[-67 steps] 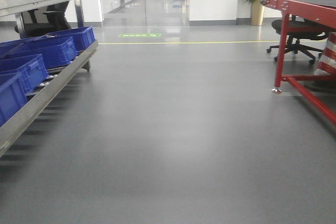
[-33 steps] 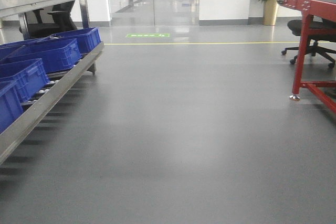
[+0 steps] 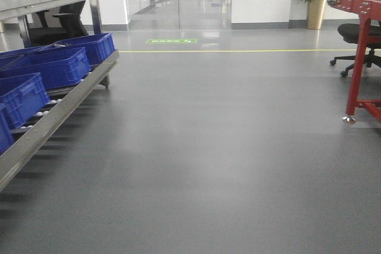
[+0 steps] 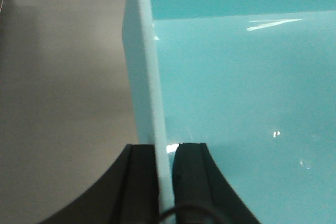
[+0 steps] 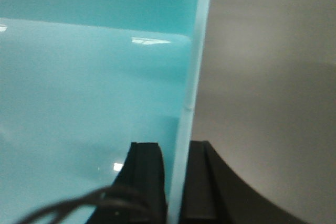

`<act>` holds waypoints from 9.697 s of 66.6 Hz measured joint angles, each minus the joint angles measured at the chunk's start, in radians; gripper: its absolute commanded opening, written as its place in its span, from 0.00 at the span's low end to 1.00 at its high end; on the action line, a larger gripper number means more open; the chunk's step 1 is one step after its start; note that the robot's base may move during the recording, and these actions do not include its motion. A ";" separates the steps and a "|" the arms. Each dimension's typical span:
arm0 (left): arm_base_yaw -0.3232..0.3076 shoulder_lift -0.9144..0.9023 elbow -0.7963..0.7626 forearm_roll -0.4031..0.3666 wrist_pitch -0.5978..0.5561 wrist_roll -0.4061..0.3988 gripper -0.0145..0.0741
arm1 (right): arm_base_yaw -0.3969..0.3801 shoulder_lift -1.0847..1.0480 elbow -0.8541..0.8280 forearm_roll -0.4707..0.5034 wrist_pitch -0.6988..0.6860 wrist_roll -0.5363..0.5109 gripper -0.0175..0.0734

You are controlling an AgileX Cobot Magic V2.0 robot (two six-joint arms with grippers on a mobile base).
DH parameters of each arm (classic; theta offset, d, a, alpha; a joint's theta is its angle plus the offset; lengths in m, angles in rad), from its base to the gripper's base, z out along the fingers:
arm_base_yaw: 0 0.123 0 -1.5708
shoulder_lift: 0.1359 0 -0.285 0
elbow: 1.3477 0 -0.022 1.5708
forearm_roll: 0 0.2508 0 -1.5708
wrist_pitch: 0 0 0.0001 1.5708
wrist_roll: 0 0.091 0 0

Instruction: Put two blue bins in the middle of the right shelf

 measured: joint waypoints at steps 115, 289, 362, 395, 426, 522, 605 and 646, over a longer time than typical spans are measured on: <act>0.000 0.000 0.000 -0.003 -0.002 0.000 0.04 | 0.000 0.000 -0.002 -0.004 -0.002 0.000 0.03; 0.000 0.000 0.000 -0.001 0.000 0.000 0.04 | 0.000 0.000 -0.002 0.000 -0.002 0.000 0.03; 0.000 0.000 0.000 -0.001 0.000 0.000 0.04 | 0.000 0.000 -0.002 0.000 -0.002 0.000 0.03; 0.000 0.000 0.000 -0.001 0.000 0.000 0.04 | 0.000 0.000 -0.002 0.000 -0.002 0.000 0.03; 0.000 0.000 0.000 -0.001 0.000 0.000 0.04 | 0.000 0.000 -0.002 0.000 -0.002 0.000 0.03; 0.000 0.142 0.000 -0.028 0.187 0.010 0.44 | -0.002 0.049 0.149 -0.005 0.109 0.000 0.43; -0.002 0.126 0.269 -0.014 0.162 0.017 0.84 | 0.000 -0.001 0.457 0.061 0.041 -0.006 0.79; 0.000 0.100 0.411 -0.069 0.041 -0.012 0.04 | 0.000 -0.012 0.515 0.098 -0.031 -0.002 0.02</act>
